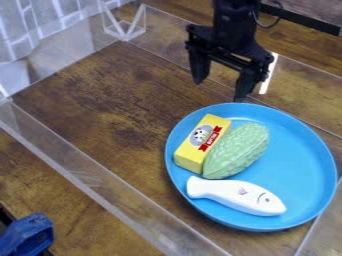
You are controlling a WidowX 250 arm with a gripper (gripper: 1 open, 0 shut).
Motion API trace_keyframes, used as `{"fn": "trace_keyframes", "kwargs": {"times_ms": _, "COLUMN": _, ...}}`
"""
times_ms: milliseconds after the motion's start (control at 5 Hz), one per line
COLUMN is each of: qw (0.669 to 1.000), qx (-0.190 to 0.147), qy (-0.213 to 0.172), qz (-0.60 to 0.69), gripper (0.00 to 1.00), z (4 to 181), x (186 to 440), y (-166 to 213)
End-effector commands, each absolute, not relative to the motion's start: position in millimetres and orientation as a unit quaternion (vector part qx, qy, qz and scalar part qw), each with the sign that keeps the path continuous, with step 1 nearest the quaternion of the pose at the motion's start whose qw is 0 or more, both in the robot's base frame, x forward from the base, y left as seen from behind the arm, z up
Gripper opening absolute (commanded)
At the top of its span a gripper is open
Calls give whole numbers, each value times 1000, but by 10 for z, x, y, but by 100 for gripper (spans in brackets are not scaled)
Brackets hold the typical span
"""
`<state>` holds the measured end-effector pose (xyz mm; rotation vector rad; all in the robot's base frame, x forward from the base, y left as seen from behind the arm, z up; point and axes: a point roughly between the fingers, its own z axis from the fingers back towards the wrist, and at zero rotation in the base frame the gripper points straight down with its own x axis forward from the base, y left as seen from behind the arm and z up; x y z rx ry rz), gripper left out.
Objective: Put the green object in the blue tray
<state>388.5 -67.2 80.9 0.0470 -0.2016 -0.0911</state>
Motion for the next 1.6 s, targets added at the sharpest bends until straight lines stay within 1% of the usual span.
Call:
{"fn": "trace_keyframes", "kwargs": {"times_ms": 0, "qw": 990, "qx": 21, "qy": -139, "qz": -29, "gripper": 100, "z": 956, "x": 4057, "y": -640}}
{"fn": "trace_keyframes", "kwargs": {"times_ms": 200, "qw": 990, "qx": 20, "qy": -135, "qz": -32, "gripper": 100, "z": 904, "x": 4034, "y": -643}}
{"fn": "trace_keyframes", "kwargs": {"times_ms": 600, "qw": 990, "qx": 10, "qy": -132, "qz": -48, "gripper": 100, "z": 943, "x": 4127, "y": -658}}
{"fn": "trace_keyframes", "kwargs": {"times_ms": 1000, "qw": 993, "qx": 9, "qy": -113, "qz": -21, "gripper": 100, "z": 789, "x": 3993, "y": -658}}
{"fn": "trace_keyframes", "kwargs": {"times_ms": 1200, "qw": 993, "qx": 6, "qy": -118, "qz": -11, "gripper": 100, "z": 816, "x": 3964, "y": -662}}
{"fn": "trace_keyframes", "kwargs": {"times_ms": 1400, "qw": 992, "qx": 4, "qy": -129, "qz": -1, "gripper": 100, "z": 1040, "x": 3955, "y": -621}}
